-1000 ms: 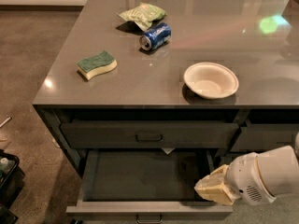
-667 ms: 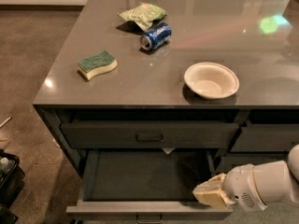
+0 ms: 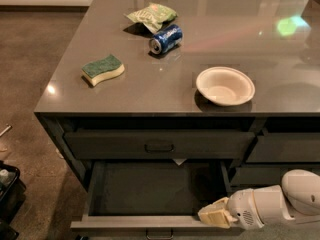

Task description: Close middle drawer

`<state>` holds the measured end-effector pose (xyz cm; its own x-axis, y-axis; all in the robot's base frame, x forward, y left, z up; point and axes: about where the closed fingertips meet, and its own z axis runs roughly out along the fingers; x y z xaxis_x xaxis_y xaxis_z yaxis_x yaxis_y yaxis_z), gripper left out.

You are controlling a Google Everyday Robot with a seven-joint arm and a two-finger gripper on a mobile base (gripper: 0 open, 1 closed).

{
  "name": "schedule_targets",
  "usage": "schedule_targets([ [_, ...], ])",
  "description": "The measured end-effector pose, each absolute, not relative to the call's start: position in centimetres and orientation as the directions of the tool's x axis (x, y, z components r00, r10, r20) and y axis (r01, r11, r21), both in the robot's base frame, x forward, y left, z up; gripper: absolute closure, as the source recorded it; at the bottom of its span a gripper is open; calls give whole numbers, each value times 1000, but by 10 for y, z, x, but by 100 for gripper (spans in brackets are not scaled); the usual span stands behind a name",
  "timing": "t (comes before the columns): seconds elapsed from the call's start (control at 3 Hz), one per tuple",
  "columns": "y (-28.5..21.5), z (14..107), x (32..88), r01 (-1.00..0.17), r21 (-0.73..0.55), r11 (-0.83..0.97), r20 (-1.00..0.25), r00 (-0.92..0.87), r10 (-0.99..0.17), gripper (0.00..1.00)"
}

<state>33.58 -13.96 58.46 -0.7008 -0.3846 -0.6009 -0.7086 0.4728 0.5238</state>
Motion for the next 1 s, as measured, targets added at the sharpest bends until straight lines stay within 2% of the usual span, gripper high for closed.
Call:
schedule_targets([
  [0.33,-136,545,337,-667,591,454,-564,-744,-358,100],
  [1.0,-125,502,320,-626,634,454,-496,-780,-383,100],
])
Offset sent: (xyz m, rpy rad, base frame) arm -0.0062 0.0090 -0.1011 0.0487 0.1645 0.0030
